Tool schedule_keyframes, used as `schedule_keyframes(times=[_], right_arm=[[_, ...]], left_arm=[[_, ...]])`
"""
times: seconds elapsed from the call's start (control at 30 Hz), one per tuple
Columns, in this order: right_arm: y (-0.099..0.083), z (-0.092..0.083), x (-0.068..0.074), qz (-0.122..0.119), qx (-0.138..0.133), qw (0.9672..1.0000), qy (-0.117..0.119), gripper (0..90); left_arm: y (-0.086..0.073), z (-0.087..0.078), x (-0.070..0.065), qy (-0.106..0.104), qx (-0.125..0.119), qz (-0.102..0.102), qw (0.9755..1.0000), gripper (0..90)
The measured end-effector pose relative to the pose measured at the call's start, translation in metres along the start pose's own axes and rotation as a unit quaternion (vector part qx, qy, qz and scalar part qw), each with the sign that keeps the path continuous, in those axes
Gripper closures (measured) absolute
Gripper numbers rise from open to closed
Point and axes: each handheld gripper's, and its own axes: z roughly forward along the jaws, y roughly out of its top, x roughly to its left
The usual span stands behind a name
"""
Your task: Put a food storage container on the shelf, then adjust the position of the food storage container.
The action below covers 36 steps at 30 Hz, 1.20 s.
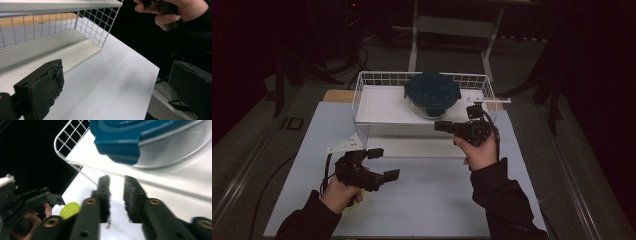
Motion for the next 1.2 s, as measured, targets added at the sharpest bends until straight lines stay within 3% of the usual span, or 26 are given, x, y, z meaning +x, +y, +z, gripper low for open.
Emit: schedule_keyframes(times=[0.23, 0.3, 0.37, 0.57, 0.7, 0.77, 0.83, 0.87, 0.9, 1.07, 1.2], right_arm=[[-0.030, -0.011, 0.006, -0.051, -0.026, 0.9982, 0.015, 35.4], [-0.039, -0.013, 0.005, -0.071, -0.039, 0.9965, 0.022, 23.0], [-0.046, -0.016, 0.004, -0.088, -0.043, 0.9944, 0.039, 17.6], [-0.064, -0.029, 0.005, -0.113, -0.057, 0.9908, 0.048, 17.5], [-0.076, -0.040, 0.008, -0.135, -0.066, 0.9874, 0.048, 17.5], [-0.081, -0.044, 0.008, -0.139, -0.068, 0.9868, 0.049, 17.5], [-0.083, -0.047, 0.008, -0.138, -0.070, 0.9866, 0.052, 17.5], [-0.089, -0.052, 0.008, -0.139, -0.074, 0.9859, 0.055, 17.6], [-0.091, -0.054, 0.009, -0.143, -0.074, 0.9854, 0.054, 17.6], [-0.106, -0.067, 0.009, -0.149, -0.076, 0.9843, 0.055, 17.6], [-0.120, -0.075, 0.006, -0.143, -0.074, 0.9856, 0.052, 17.6]], left_arm=[[-0.001, -0.005, -0.006, -0.031, 0.000, 0.030, 0.9991, 0.0], [-0.001, -0.007, -0.007, -0.035, -0.001, 0.033, 0.9989, 0.0], [-0.002, -0.010, -0.007, -0.022, -0.002, 0.036, 0.9991, 0.0], [-0.007, -0.021, -0.001, 0.004, 0.015, 0.041, 0.9990, 0.8], [-0.012, -0.035, 0.007, 0.028, 0.015, 0.042, 0.9986, 7.5], [-0.014, -0.043, 0.010, 0.040, 0.011, 0.044, 0.9982, 16.8], [-0.017, -0.052, 0.014, 0.040, 0.010, 0.042, 0.9982, 17.4], [-0.019, -0.056, 0.015, 0.043, 0.008, 0.047, 0.9980, 31.1], [-0.020, -0.060, 0.016, 0.045, 0.010, 0.048, 0.9978, 36.1], [-0.029, -0.081, 0.021, 0.073, 0.023, 0.044, 0.9961, 50.3], [-0.040, -0.099, 0.028, 0.097, 0.028, 0.037, 0.9942, 59.6]])
